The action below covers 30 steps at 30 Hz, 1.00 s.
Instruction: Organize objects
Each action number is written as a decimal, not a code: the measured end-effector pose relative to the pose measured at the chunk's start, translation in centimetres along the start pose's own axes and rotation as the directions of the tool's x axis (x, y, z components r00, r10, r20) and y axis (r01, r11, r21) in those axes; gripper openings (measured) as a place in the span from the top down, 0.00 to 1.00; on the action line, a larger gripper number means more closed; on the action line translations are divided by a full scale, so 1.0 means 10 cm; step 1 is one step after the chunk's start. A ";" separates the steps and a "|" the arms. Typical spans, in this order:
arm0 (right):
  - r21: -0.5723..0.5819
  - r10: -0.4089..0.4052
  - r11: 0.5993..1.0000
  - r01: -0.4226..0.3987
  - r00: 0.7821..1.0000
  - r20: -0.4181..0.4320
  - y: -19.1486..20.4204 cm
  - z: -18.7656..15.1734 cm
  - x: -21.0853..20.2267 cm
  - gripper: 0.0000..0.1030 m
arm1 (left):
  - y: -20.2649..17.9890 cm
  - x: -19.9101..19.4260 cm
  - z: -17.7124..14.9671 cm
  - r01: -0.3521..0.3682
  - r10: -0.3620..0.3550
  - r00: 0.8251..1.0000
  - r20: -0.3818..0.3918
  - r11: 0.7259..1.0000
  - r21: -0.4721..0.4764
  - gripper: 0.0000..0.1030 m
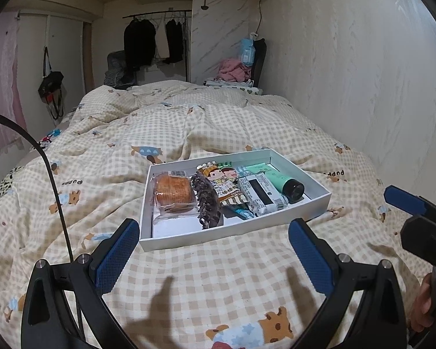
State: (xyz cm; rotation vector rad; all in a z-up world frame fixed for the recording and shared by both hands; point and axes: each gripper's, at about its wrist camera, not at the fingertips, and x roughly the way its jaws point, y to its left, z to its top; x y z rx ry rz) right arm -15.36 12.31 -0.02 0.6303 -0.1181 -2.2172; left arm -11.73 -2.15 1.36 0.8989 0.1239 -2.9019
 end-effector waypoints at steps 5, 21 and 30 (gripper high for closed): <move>0.001 -0.009 1.000 0.009 1.000 -0.002 -0.01 -0.01 -0.01 0.00 | -0.05 0.04 -0.01 0.004 -0.003 1.000 -0.013 1.000 0.018 0.00; 0.001 -0.008 1.000 0.008 1.000 -0.015 -0.02 -0.01 0.02 0.00 | -0.11 0.03 -0.03 0.001 0.000 1.000 -0.011 0.999 0.051 0.00; 0.013 -0.005 1.000 0.006 1.000 -0.018 -0.04 -0.01 0.03 0.00 | -0.12 0.03 -0.04 0.007 -0.006 1.000 -0.019 0.998 0.063 0.00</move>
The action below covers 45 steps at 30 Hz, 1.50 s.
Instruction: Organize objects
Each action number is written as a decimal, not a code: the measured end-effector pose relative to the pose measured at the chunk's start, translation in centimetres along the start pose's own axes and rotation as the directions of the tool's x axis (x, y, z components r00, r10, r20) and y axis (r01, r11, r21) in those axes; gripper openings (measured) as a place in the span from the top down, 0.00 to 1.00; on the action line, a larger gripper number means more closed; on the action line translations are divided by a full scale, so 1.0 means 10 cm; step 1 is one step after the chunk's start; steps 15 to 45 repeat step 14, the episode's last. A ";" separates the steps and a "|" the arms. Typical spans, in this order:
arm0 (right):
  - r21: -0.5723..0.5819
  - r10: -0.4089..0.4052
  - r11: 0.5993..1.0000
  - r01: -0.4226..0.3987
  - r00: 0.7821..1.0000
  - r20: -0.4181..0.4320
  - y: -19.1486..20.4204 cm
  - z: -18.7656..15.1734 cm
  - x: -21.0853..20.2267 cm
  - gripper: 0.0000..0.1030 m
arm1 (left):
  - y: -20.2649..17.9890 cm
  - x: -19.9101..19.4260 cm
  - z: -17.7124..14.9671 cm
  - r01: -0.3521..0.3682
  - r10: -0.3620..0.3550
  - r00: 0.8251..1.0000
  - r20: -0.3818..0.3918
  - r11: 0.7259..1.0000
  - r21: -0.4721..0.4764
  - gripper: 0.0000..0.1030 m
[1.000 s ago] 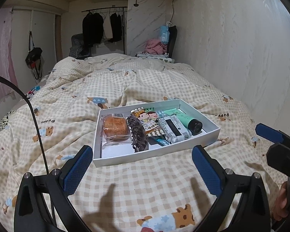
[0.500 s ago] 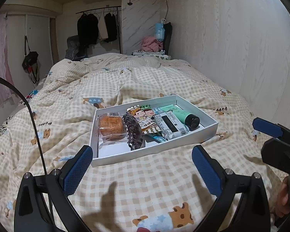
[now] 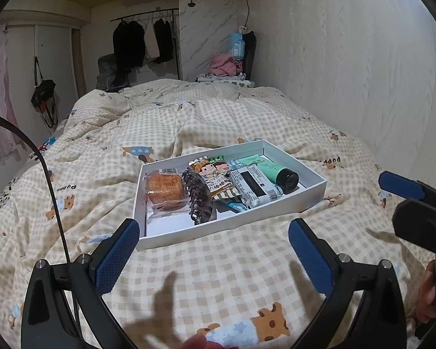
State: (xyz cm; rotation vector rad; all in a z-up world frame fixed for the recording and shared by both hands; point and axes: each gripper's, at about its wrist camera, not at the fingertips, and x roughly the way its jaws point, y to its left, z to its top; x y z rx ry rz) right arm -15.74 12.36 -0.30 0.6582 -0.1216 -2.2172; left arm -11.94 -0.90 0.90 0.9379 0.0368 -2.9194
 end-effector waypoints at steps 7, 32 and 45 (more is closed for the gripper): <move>0.006 0.004 1.000 -0.004 1.000 -0.004 -0.02 0.00 0.00 0.00 | 0.04 -0.03 0.05 -0.004 0.004 1.000 -0.016 1.000 -0.003 0.00; 0.009 0.001 1.000 -0.001 1.000 -0.020 -0.01 0.00 0.03 0.00 | 0.10 -0.17 0.24 0.013 -0.010 0.999 -0.042 0.999 0.053 0.00; 0.009 0.001 1.000 -0.001 1.000 -0.020 -0.01 0.00 0.03 0.00 | 0.10 -0.17 0.24 0.013 -0.010 0.999 -0.042 0.999 0.053 0.00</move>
